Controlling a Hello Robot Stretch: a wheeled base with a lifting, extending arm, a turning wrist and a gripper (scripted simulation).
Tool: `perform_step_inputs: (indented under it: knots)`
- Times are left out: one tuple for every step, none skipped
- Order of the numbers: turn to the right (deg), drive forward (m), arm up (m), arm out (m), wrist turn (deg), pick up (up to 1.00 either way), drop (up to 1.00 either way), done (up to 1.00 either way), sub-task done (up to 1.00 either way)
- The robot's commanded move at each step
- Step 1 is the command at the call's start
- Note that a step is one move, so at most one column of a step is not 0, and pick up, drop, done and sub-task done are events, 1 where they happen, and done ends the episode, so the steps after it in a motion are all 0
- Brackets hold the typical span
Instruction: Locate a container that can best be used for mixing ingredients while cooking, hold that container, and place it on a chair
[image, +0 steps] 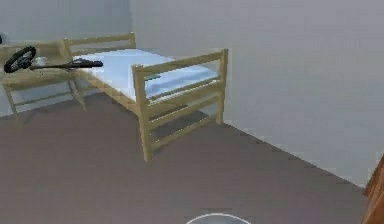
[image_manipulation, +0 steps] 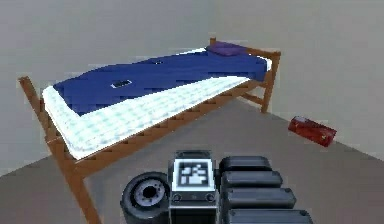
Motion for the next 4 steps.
perform_step_inputs:
  knots:
    - [-45.0, 0.0, 0.0, 0.0, 0.0, 0.0, 0.0, 0.0, 0.0]
    - [-45.0, 0.0, 0.0, 0.0, 0.0, 0.0, 0.0, 0.0, 0.0]
    - [-21.0, 0.0, 0.0, 0.0, 0.0, 0.0, 0.0, 0.0, 0.0]
    - [0.0, 0.25, 0.0, 0.0, 0.0, 0.0, 0.0, 0.0, 0.0]
